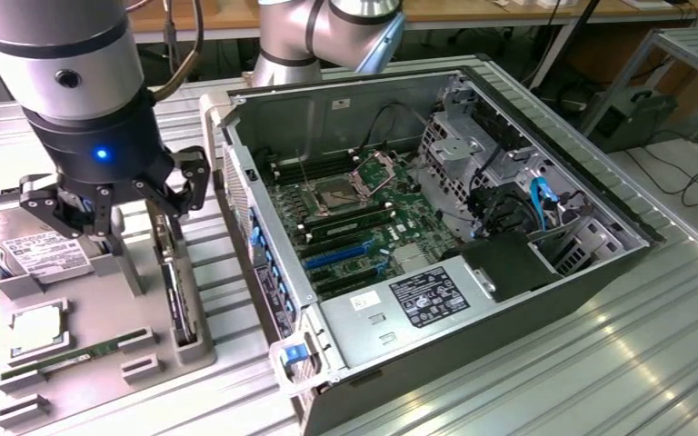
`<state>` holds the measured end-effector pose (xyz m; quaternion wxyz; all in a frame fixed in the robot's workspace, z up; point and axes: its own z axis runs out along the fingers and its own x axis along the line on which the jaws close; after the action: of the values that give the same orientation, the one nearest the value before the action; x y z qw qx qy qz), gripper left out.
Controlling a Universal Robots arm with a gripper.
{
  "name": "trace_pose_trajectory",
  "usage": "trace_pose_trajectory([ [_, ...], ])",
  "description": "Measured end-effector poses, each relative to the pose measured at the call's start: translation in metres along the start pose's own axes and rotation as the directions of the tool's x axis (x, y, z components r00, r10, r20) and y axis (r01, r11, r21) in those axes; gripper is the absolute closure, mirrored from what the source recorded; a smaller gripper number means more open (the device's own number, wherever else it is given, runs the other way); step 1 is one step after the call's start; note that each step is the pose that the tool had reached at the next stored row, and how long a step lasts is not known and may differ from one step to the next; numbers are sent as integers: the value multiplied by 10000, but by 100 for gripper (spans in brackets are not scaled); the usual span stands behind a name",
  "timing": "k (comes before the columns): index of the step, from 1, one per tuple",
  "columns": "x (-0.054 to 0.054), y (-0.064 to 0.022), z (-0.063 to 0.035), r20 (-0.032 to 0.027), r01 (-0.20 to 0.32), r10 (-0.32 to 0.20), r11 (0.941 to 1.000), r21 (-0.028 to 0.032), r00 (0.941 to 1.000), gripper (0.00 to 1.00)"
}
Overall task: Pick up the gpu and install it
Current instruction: 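Pick up the gpu and move the gpu toward the slot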
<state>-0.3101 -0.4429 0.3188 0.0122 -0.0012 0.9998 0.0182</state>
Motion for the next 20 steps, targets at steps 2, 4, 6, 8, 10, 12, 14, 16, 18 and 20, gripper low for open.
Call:
trace_pose_trajectory([
  [2,1,-2,37,0,0,0,10000,3,10000,40],
  [4,2,-3,74,-1,1,-1,10000,5,10000,40],
  [6,2,-4,112,0,1,-1,10000,5,10000,40],
  [8,4,-6,156,1,1,-1,10000,5,10000,40],
  [10,5,-7,194,0,1,-1,10000,5,10000,40],
  [12,5,-8,203,-1,1,-1,10000,6,10000,40],
  [14,5,-8,203,-1,0,0,10000,6,10000,40],
  [16,5,-8,204,-1,1,-1,10000,6,10000,40],
  [18,5,-8,204,0,1,-1,10000,6,10000,40],
  [20,5,-4,210,2,-1,1,10000,3,10000,40],
])
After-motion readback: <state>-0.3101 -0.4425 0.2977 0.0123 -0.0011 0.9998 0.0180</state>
